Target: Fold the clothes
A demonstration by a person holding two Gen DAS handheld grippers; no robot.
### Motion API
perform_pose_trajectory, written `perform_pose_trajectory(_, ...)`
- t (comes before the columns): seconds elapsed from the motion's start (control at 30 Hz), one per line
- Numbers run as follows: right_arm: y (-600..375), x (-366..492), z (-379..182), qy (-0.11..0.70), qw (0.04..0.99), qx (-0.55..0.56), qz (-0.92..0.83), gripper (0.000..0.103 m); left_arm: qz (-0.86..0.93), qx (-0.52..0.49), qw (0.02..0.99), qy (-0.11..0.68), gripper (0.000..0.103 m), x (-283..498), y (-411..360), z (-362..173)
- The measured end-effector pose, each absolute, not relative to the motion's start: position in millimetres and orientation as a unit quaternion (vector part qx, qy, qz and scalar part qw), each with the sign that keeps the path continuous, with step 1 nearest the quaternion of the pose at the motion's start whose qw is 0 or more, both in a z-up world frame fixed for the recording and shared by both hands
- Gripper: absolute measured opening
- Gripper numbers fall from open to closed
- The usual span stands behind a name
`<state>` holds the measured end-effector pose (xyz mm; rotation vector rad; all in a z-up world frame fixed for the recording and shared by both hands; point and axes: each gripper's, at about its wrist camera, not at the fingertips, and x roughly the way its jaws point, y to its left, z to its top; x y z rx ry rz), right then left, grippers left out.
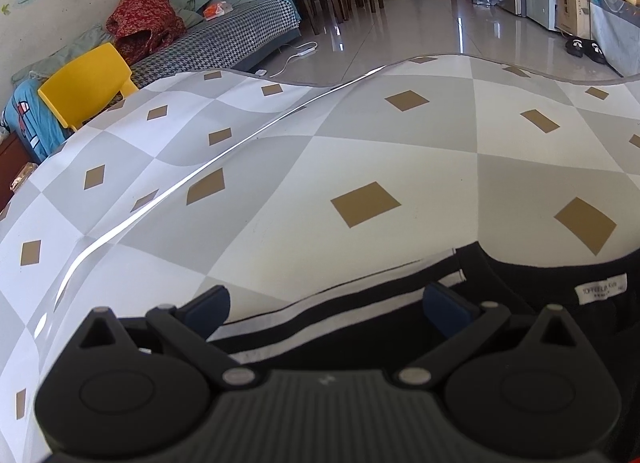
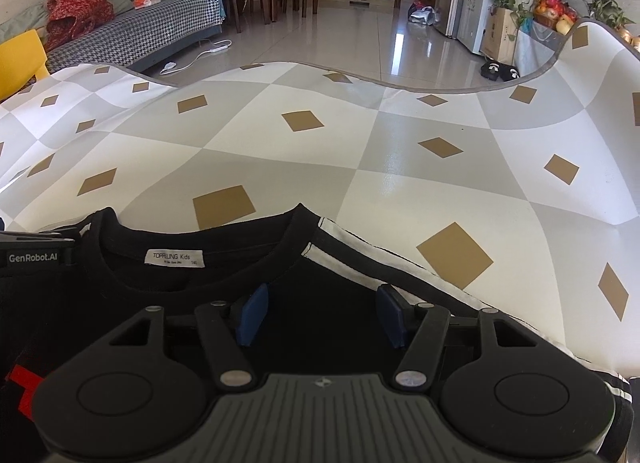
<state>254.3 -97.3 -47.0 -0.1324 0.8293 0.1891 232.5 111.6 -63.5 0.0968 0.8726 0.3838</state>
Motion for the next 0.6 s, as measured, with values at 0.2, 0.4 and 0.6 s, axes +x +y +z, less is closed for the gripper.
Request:
perform_pose_trajectory(0.2,-103.5,260.8,-46.8,0.400,0.912,-0.057,0.076,0.058,0.181,0.074,0.893,0.406,0.103,249.1,109.6,-65.5)
perform_pose_trajectory(0.4,-102.0,256.3,-41.7,0.422,0.901,-0.061,0.076,0.057,0.181,0.086,0.894,0.400,0.103,260.2,106.8,-66.4)
perform_pose_trajectory(0.6,-101.5,249.7,-40.3,0.435,0.892,-0.077,0.095,0.057,0.182,0.073,0.892,0.407,0.103,264.0,109.2,-64.1)
